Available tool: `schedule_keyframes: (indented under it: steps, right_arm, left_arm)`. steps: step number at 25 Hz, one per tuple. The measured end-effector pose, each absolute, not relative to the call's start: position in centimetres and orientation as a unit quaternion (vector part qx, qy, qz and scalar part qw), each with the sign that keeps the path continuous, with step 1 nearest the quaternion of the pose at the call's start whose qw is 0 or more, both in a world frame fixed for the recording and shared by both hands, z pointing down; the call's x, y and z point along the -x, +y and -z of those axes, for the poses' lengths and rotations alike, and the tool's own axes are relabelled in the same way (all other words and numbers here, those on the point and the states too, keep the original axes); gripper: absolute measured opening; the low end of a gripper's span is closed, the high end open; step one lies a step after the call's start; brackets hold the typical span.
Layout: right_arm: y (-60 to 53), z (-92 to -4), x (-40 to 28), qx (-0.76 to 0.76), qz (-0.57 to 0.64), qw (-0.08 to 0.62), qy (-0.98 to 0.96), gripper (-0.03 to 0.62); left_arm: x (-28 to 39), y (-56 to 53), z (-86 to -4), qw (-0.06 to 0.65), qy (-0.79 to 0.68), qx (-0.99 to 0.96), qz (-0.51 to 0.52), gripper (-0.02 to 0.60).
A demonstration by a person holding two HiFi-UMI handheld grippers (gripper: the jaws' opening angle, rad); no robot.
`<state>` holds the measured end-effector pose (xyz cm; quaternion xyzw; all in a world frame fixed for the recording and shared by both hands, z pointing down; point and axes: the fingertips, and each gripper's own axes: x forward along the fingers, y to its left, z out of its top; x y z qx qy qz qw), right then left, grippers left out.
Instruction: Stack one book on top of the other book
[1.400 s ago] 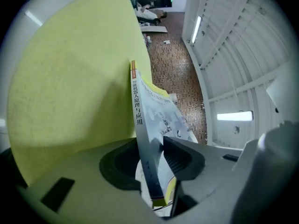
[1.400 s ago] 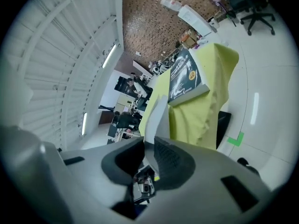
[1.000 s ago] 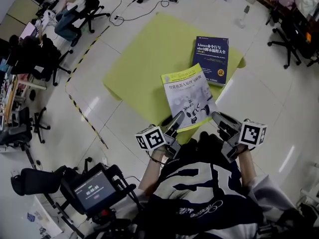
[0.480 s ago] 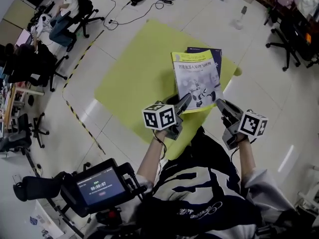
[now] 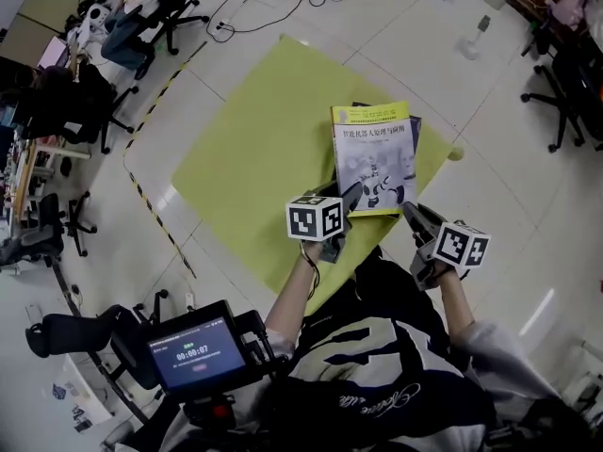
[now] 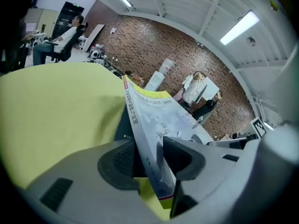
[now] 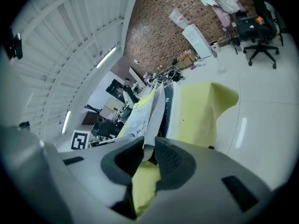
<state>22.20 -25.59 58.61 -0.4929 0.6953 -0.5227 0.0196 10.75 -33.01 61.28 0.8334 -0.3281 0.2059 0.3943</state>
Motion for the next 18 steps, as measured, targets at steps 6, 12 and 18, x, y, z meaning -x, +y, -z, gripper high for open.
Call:
schedule_keyframes:
  steps: [6, 12, 18]
  right_arm:
    - [-24.8, -60.2, -22.4, 0.504, 0.545, 0.049, 0.668, 0.069]
    - [-23.7, -61.5, -23.6, 0.529, 0.513, -0.02, 0.675, 0.095]
    - [-21.9, -59.1, -25.7, 0.57, 0.441, -0.082, 0.688, 0.095]
  left_arm:
    - [-5.7, -33.1, -60.4, 0.331, -0.453, -0.796, -0.228, 0.189]
    - [-2.2, -31.9, -57.5, 0.335, -0.487, -0.787, -0.176, 0.189]
    - [-4.0, -30.0, -54.1, 0.321, -0.478, -0.805, -0.144, 0.187]
